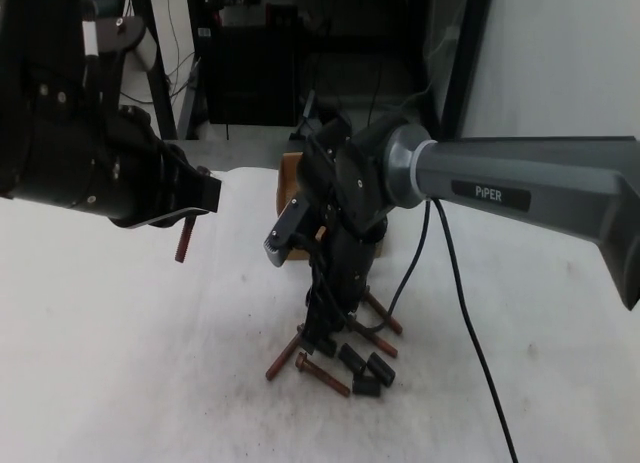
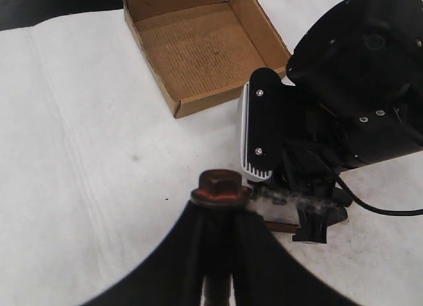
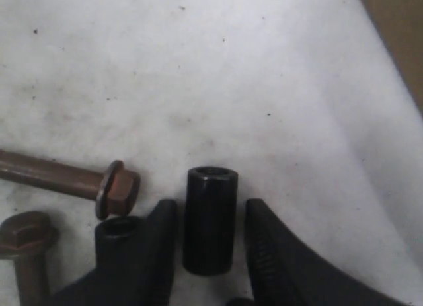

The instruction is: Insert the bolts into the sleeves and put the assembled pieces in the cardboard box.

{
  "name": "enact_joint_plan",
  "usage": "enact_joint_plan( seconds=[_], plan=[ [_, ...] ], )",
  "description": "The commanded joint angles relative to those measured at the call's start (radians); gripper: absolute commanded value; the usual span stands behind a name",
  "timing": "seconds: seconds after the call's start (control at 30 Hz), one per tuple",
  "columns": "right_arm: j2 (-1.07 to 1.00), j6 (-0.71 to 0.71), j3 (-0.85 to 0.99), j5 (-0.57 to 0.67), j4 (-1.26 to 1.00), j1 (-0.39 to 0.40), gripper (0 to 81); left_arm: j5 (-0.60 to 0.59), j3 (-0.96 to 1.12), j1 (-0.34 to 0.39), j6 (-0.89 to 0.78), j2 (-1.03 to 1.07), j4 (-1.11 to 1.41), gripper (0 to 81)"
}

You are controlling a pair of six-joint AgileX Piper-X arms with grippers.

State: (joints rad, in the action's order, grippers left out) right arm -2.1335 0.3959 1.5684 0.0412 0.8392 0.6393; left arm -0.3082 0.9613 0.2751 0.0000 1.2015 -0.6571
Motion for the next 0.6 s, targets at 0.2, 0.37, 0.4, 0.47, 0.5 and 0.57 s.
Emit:
enact_joint_plan(
  seconds=[0.2,0.37,0.4,0.47,0.5,0.57],
  plan=[
    [-0.010,0.008,-0.002,-0.013,-0.015,-0.003,29.9,0.000,0.003,-0.003,0.000,-0.011,0.009,0.0],
    [-0.010,0.008,-0.002,-0.013,-0.011,-0.003,12.1,0.000,0.003,-0.003,0.000,-0.011,0.009,0.0],
    [-0.010,0.008,-0.002,-0.013,-0.011,-0.003,8.5,0.000,0.003,-0.003,0.000,-0.011,0.009,0.0],
    [-0.010,0.008,-0.002,-0.013,-0.011,-0.003,1.1,0.000,0.003,-0.003,0.000,-0.011,0.009,0.0],
    [-0.010,0.008,-0.002,-0.013,-0.015,-0.003,0.8,0.000,0.003,-0.003,0.000,-0.011,0.009,0.0],
    [-0.010,0.008,-0.002,-0.013,-0.017,-0.003,0.8,0.000,0.003,-0.003,0.000,-0.011,0.009,0.0]
  ],
)
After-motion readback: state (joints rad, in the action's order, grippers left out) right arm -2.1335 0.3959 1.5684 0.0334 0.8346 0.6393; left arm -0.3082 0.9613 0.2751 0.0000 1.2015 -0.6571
